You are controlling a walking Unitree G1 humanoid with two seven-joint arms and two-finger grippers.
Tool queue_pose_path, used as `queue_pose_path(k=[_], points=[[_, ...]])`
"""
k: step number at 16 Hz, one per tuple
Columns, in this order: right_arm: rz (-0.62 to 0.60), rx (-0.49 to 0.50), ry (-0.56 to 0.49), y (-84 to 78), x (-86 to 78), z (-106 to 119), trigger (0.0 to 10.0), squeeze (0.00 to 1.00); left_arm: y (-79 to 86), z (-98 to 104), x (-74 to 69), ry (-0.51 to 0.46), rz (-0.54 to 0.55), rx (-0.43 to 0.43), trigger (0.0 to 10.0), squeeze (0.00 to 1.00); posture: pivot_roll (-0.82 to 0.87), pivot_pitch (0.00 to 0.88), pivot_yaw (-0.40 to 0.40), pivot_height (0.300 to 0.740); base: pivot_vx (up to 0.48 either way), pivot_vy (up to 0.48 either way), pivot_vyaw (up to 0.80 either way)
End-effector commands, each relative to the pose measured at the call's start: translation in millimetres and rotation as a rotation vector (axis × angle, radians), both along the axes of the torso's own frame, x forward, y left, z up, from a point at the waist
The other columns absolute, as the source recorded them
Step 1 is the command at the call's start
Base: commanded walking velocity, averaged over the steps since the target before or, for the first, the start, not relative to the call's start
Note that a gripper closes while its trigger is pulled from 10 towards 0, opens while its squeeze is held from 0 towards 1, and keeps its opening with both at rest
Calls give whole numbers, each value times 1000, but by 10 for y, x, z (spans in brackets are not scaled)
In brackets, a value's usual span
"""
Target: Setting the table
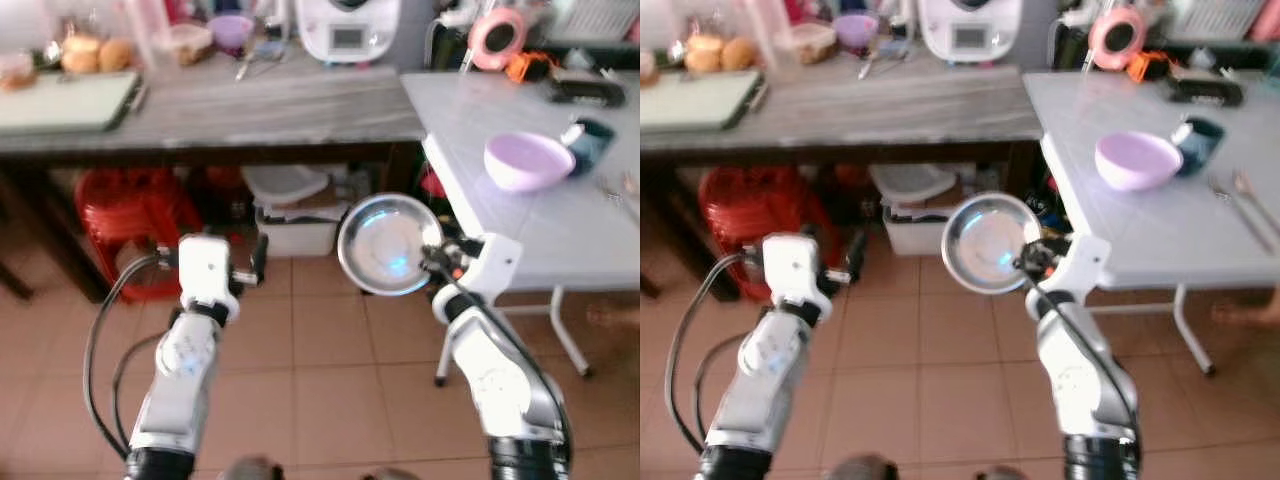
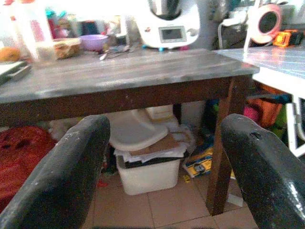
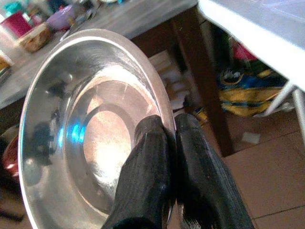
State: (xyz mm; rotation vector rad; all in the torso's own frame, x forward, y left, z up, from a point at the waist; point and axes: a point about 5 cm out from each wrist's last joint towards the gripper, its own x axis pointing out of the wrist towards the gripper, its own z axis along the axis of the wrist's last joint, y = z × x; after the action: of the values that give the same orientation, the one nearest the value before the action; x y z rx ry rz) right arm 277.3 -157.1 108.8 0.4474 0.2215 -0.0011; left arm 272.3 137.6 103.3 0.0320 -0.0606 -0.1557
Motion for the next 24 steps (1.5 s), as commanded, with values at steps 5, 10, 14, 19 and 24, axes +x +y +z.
queue_pose_path(k=[5,10,14,19,24], points=[[20,-13,-56,56,38,93,10000,0,-43,45,-11,-16,-49,1,10000,0,-7,0,-4,740,480,0,0],[18,-17,-65,48,46,94,10000,0,-65,19,-54,-10,-75,6,10000,0,-5,0,-5,740,480,0,117],[13,-20,-72,36,61,100,10000,0,-68,19,-41,-9,-73,3,10000,0,-6,0,-8,740,480,0,727],[-11,-27,-84,39,77,114,10000,0,-63,27,-39,-10,-91,9,10000,0,-3,0,4,740,480,0,341],[-47,-33,-81,15,104,94,10000,0,-80,35,-43,-10,-101,11,10000,0,3,0,5,740,480,0,0]])
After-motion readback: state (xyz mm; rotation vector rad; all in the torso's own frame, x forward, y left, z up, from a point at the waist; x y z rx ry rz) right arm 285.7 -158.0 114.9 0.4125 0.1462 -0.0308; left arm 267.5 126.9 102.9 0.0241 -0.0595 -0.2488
